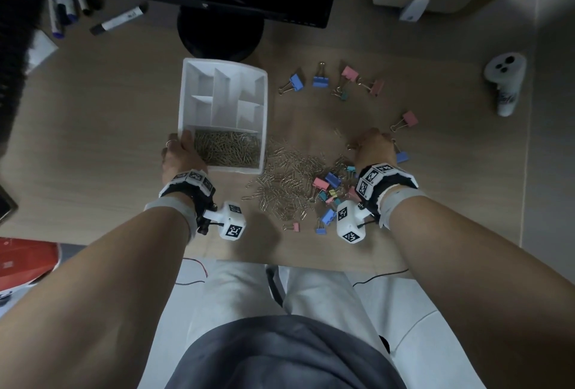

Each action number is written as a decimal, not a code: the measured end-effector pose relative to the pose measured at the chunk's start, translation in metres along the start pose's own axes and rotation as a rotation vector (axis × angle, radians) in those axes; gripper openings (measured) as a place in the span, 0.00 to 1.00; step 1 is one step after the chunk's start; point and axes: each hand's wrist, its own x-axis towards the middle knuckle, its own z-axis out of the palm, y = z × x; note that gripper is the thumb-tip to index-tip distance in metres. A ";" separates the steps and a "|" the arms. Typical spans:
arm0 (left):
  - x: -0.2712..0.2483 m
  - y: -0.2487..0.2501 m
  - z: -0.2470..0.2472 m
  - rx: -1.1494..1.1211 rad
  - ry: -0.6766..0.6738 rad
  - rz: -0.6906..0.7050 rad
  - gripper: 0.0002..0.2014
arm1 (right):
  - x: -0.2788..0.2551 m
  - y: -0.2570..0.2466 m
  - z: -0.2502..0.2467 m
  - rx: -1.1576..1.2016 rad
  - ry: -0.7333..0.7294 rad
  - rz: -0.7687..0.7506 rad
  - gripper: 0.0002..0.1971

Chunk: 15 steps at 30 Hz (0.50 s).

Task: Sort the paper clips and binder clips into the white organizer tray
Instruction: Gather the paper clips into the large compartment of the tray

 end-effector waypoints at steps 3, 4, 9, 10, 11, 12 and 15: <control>0.000 0.001 -0.001 0.001 -0.004 0.008 0.28 | 0.003 -0.003 0.003 -0.030 0.012 -0.032 0.11; 0.000 0.001 -0.001 -0.001 -0.009 0.015 0.28 | 0.002 -0.005 0.003 0.002 0.018 -0.026 0.10; 0.000 0.000 -0.002 -0.008 -0.017 0.030 0.28 | 0.003 -0.015 -0.006 0.410 0.108 0.007 0.16; -0.001 0.001 -0.002 -0.007 -0.019 0.030 0.28 | 0.002 -0.018 -0.012 0.513 0.177 -0.001 0.17; -0.001 0.001 -0.001 -0.001 -0.019 0.028 0.28 | 0.002 -0.020 -0.016 0.566 0.259 -0.021 0.18; -0.001 0.001 -0.001 0.007 -0.022 0.027 0.29 | 0.001 -0.023 -0.021 0.555 0.302 -0.041 0.18; 0.000 0.002 -0.003 0.031 -0.043 0.028 0.27 | -0.003 -0.029 -0.020 0.345 0.095 -0.062 0.19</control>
